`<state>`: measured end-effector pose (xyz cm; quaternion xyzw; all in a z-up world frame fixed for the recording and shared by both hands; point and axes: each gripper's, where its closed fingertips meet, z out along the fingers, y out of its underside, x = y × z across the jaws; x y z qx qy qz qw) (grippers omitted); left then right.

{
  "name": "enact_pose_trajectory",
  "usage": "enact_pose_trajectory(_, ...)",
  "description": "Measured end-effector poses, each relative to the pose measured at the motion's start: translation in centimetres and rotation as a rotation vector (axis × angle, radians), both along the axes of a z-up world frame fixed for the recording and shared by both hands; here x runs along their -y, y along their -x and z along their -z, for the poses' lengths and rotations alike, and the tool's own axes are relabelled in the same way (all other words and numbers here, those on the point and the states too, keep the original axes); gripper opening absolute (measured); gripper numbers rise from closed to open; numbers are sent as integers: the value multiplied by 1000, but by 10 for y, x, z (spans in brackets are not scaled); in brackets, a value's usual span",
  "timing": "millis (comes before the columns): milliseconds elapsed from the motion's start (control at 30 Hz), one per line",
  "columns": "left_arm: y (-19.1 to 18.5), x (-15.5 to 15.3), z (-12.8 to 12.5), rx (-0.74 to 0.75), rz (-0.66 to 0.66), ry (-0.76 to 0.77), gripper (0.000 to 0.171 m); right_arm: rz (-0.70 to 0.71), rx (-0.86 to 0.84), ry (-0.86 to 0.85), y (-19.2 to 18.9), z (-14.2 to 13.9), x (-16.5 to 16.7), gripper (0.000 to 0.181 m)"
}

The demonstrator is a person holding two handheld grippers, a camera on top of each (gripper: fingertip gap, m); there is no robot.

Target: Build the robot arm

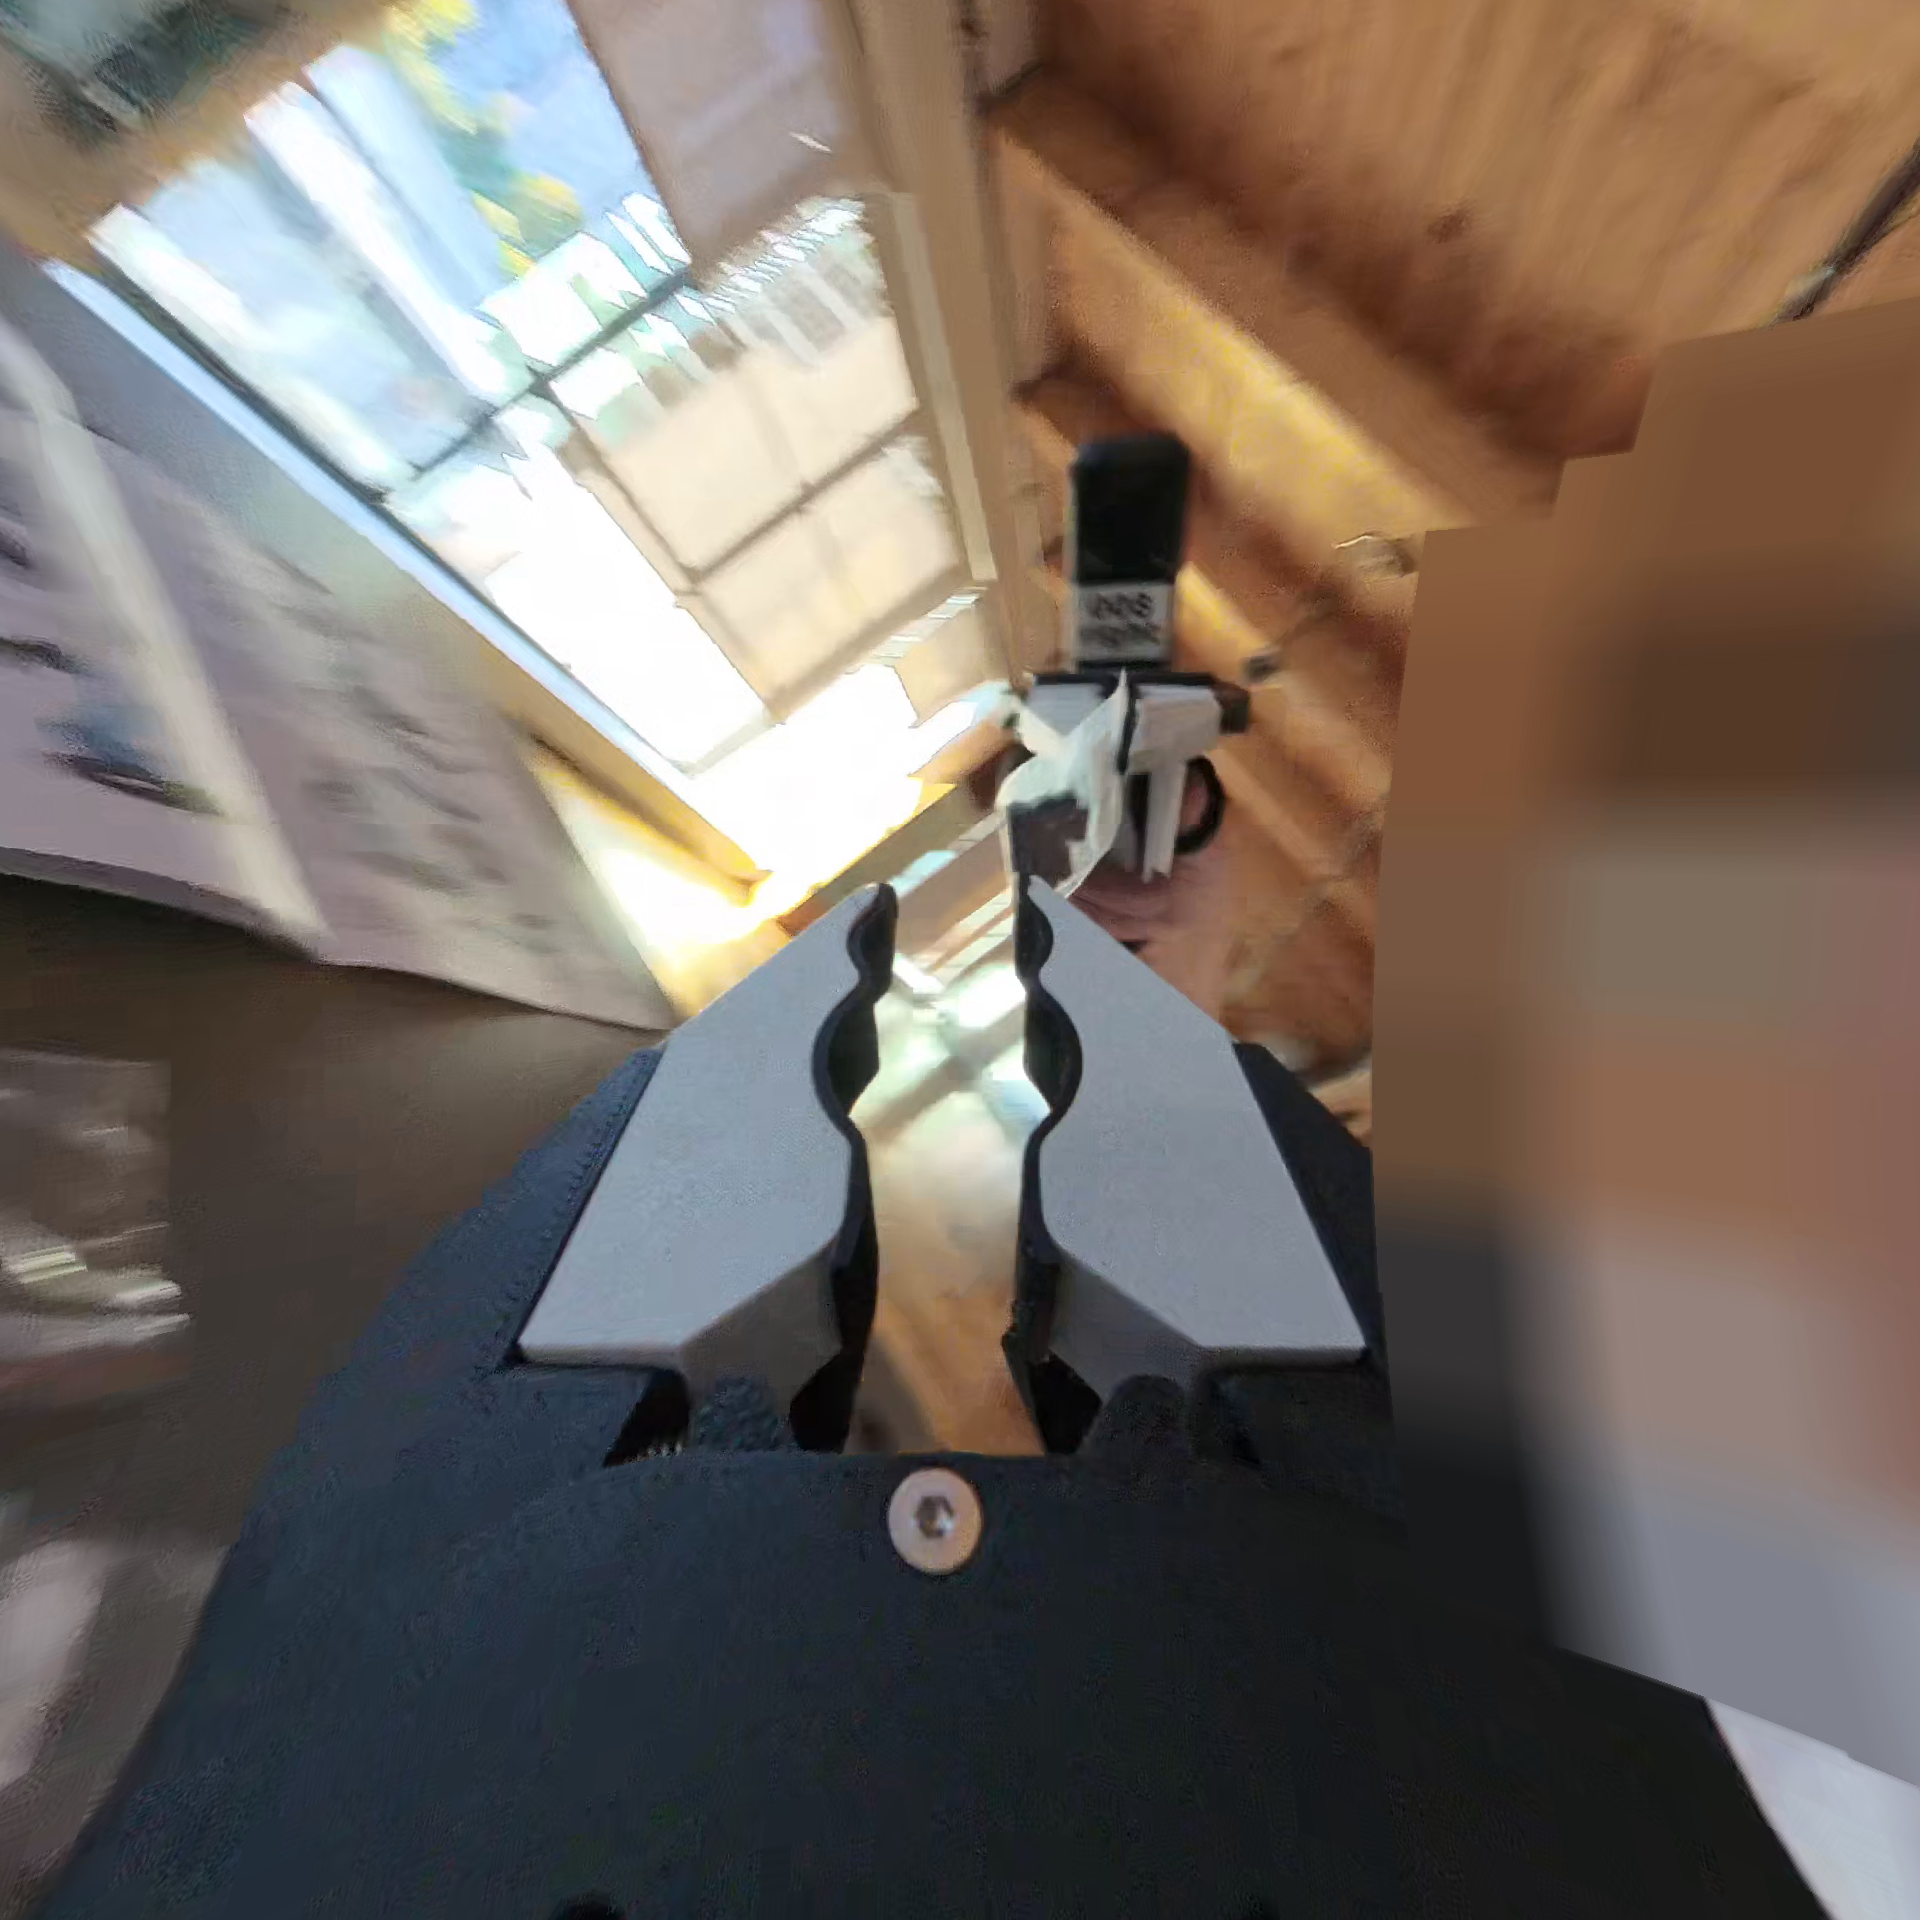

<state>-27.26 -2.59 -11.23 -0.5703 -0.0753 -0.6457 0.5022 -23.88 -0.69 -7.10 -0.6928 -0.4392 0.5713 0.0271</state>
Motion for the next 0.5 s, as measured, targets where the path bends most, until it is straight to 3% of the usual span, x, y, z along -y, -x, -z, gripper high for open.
enact_pose_trajectory(33,8,1,6,-86,-55,-6,14,53,-5,-47,-4,15,-4,0)
enact_pose_trajectory(100,2,10,1,-190,-38,-74,0,150,-59,-69,-11,38,-3,0)
enact_pose_trajectory(167,-19,10,5,-274,75,-64,0,221,-123,-128,-15,59,4,0)
enact_pose_trajectory(300,-50,2,34,-373,236,37,5,399,-41,-470,-27,117,10,0)
enact_pose_trajectory(400,-59,2,65,-396,297,132,6,570,41,-636,-36,139,11,0)
enact_pose_trajectory(500,-68,9,93,-457,361,166,10,675,106,-688,-36,152,20,0)
